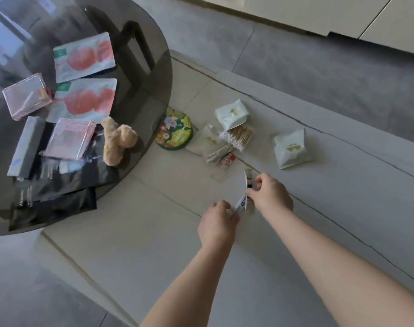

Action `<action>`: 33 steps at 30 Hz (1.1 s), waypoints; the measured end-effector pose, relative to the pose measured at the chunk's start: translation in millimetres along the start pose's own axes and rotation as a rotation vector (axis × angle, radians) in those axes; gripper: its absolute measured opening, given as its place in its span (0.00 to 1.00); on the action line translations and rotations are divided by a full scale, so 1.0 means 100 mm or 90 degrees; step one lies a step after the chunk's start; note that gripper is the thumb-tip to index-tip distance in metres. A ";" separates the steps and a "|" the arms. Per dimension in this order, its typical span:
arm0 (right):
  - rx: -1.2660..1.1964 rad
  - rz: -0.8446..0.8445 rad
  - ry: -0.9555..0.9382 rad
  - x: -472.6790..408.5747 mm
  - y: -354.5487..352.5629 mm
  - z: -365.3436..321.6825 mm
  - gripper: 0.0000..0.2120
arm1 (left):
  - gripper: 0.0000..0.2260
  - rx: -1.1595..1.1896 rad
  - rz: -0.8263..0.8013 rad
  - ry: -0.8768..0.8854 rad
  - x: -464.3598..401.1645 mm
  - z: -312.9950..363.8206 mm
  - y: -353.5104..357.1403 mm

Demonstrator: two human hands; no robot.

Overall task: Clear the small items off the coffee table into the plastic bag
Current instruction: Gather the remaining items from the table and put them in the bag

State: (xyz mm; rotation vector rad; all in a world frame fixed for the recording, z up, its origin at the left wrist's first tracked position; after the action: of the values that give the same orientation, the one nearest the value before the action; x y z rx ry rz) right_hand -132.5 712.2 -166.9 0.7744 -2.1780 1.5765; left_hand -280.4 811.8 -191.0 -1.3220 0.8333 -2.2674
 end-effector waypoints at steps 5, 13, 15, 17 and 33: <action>-0.024 0.015 0.020 -0.09 0.07 0.08 0.13 | 0.07 -0.039 0.026 0.008 -0.06 -0.01 0.01; -0.144 0.043 -0.036 -0.20 -0.18 0.10 0.03 | 0.04 0.203 -0.017 -0.105 -0.15 0.00 -0.13; -0.147 0.066 -0.043 -0.27 -0.34 0.08 0.02 | 0.04 0.257 0.004 -0.105 -0.23 0.11 -0.26; -0.100 0.111 -0.052 -0.35 -0.53 0.05 0.07 | 0.04 0.246 0.060 -0.096 -0.33 0.24 -0.44; 0.138 0.151 -0.166 -0.59 -0.55 0.02 0.21 | 0.14 -0.008 0.150 -0.073 -0.57 0.34 -0.50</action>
State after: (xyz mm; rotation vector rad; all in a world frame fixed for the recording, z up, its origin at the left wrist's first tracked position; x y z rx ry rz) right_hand -52.1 711.0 -158.5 0.8521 -2.3811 1.9530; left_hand -224.8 872.7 -182.4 -1.2729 0.9135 -1.9895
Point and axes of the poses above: each hand's wrist, its own x-axis away from the middle knuckle, its own y-axis out of the palm, z = x × y, the point moved 10 cm from there along -x, towards the middle knuckle, and after that the axes turned 1 degree about -y, right-handed, at the moved point
